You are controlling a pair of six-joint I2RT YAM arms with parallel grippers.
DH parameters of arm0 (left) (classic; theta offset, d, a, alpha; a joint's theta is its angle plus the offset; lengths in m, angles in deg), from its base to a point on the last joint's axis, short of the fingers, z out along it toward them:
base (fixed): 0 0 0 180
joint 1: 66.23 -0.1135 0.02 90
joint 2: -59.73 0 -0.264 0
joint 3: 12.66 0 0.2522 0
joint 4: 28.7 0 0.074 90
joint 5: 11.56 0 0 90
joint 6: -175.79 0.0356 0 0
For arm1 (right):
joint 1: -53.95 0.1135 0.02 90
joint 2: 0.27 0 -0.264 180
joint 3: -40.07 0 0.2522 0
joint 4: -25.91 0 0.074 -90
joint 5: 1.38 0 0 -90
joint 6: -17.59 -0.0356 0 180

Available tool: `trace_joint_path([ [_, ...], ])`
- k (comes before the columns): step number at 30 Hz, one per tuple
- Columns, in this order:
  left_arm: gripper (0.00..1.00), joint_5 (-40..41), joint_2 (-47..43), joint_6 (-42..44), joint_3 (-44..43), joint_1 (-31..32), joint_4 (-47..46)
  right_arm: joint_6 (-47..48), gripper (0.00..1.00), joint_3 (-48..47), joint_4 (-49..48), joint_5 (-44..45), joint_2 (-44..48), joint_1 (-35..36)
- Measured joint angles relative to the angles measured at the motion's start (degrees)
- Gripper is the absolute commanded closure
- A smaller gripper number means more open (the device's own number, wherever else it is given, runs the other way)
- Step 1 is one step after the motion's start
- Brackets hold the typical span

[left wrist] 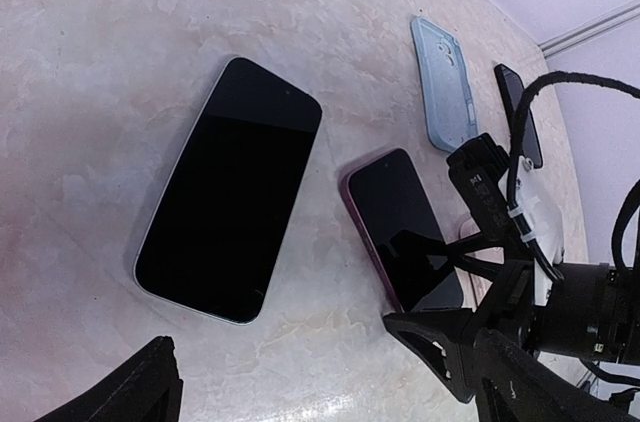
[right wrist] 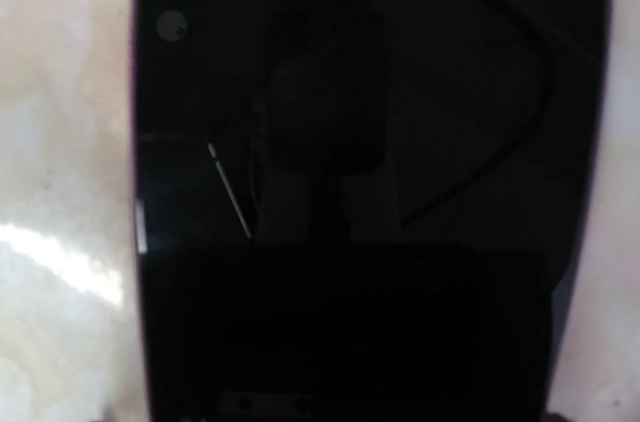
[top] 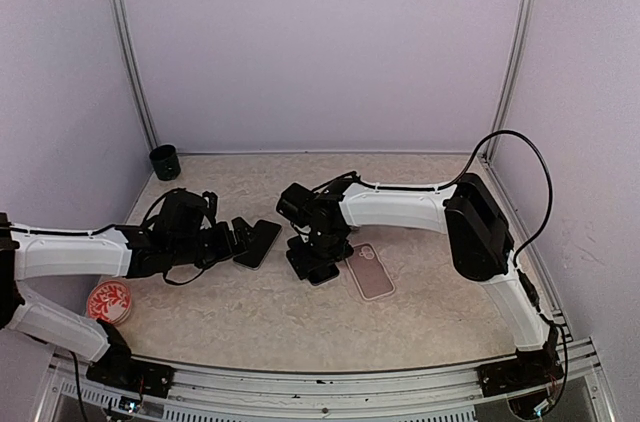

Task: Put the phone into the phone case
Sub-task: Move the phone to the center of the board.

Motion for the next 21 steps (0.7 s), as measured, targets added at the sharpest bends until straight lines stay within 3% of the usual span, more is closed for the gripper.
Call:
trace_joint_path([
  [10,0.01,-0.2,0.0,0.0,0.2,-0.3,0.0,2.0,0.47,2.1,0.3,-1.0,1.2,-0.1],
  [21,0.01,-1.0,0.0,0.0,0.2,-0.4,-0.1,6.9,0.46,8.7,-0.5,-0.3,5.6,0.3],
])
